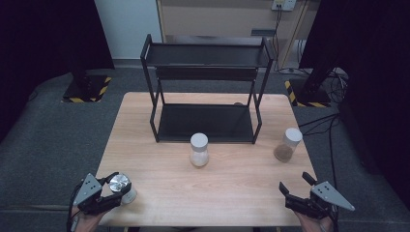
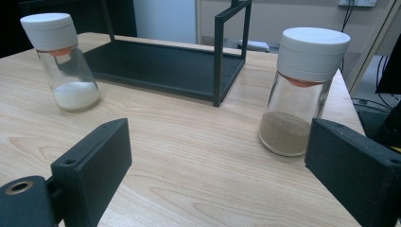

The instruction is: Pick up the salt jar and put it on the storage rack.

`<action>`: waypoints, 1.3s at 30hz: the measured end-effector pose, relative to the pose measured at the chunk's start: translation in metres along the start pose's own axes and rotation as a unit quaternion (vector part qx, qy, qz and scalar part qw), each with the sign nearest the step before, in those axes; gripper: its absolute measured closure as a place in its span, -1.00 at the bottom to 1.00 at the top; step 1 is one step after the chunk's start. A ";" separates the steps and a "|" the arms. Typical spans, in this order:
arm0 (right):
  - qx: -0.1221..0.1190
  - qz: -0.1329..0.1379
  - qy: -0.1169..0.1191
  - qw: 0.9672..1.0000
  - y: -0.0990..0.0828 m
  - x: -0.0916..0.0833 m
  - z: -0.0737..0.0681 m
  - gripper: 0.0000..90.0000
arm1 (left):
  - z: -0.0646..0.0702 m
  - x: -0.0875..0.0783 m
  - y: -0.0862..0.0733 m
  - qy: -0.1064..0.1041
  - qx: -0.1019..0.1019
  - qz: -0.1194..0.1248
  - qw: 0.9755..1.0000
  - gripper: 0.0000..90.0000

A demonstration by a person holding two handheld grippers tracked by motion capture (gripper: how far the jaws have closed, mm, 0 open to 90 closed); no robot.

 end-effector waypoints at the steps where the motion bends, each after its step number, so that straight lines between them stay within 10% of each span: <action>1: 0.000 0.000 0.000 1.000 0.000 0.000 0.000 -0.82 | 0.000 0.000 0.000 0.000 0.000 0.000 1.000 -0.24; 39: 0.004 0.004 0.006 1.000 -0.001 0.000 0.001 -0.83 | 0.032 0.061 0.084 -0.039 0.012 -0.001 0.999 -0.24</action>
Point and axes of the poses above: each handheld gripper's, and its own axes: x roughly forward along the jaws, y roughly out of its top, z roughly to its right, the point moved 7 cm from there along x, roughly forward along the jaws, and after that the axes turned 9 degrees about -x, right-handed, at the moved point
